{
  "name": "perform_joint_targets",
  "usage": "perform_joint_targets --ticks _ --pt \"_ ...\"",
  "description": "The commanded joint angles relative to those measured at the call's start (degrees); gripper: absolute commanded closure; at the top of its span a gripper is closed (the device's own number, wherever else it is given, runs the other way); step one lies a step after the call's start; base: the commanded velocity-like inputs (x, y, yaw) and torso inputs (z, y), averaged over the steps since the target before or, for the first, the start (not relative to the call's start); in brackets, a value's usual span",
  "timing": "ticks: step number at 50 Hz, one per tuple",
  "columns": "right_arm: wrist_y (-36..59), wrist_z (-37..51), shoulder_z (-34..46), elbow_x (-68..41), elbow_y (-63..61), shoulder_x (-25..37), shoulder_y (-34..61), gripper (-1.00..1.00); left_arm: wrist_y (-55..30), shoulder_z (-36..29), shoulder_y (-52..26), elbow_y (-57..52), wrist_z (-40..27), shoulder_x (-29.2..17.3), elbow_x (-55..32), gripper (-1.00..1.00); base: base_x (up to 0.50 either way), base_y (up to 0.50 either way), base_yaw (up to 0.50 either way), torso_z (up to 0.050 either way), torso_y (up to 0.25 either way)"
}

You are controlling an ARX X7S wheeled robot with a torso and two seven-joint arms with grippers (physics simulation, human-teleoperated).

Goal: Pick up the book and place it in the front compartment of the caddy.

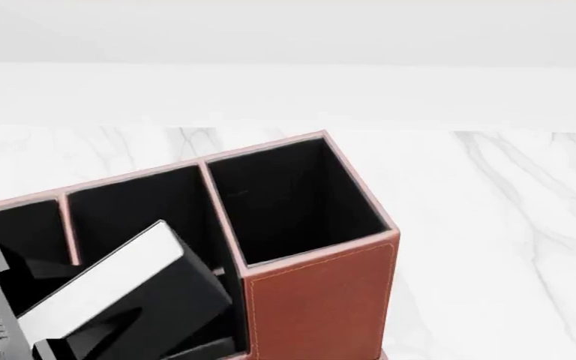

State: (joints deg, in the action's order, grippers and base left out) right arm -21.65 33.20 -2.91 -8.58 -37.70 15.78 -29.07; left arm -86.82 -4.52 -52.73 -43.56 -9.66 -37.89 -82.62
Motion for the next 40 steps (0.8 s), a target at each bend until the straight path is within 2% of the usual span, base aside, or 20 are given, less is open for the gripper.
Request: perform_joint_targets --ticks 1,6,11,16,18,23,26,31,40 --pt "-1.24 -1.30 -1.15 1.48 0.07 -0.92 -0.73 -1.00 2.23 -5.03 -14.05 3.62 7.56 -1.28 8.82 1.00 0.00 0.00 0.00 0.000 0.000" --pt "-1.06 -1.18 -1.00 1.63 0.08 -0.83 -0.54 -1.00 5.07 -12.64 -20.17 4.94 16.08 -3.66 16.26 1.00 0.00 0.00 0.00 0.000 0.002" --pt "-0.92 -1.06 -0.85 1.70 0.14 -0.73 -0.34 -1.00 6.29 -17.95 -25.19 9.18 19.28 -3.23 21.48 1.00 0.00 0.00 0.00 0.000 0.002" --pt "-0.53 -0.99 -0.51 1.95 0.17 -0.66 -0.03 -1.00 12.51 -28.25 -30.28 10.81 28.76 -5.67 30.26 1.00 0.00 0.00 0.00 0.000 0.000" --pt "-0.49 -0.96 -0.48 1.89 0.23 -0.60 0.05 -1.00 12.38 -29.32 -32.43 15.04 29.40 -3.68 31.54 1.00 0.00 0.00 0.00 0.000 0.000" --pt "-0.37 -0.85 -0.35 1.94 0.26 -0.50 0.10 -1.00 17.29 -33.73 -35.12 19.63 34.23 -3.32 36.25 1.00 0.00 0.00 0.00 0.000 0.002" --pt "-0.35 -0.80 -0.20 1.95 0.45 -0.48 0.19 -1.00 17.09 -34.76 -37.73 24.14 33.94 -1.14 38.34 1.00 0.00 0.00 0.00 0.000 0.000" --pt "-0.07 -0.79 0.22 2.27 0.74 -0.43 0.52 -1.00 20.21 -39.17 -39.89 26.34 38.69 -1.13 40.99 1.00 0.00 0.00 0.00 0.000 0.002" --pt "-1.04 -0.83 0.46 2.07 1.14 -0.26 -0.06 -1.00 24.46 -44.32 -41.61 35.19 41.17 0.77 46.86 1.00 0.00 0.00 0.00 0.000 0.001"
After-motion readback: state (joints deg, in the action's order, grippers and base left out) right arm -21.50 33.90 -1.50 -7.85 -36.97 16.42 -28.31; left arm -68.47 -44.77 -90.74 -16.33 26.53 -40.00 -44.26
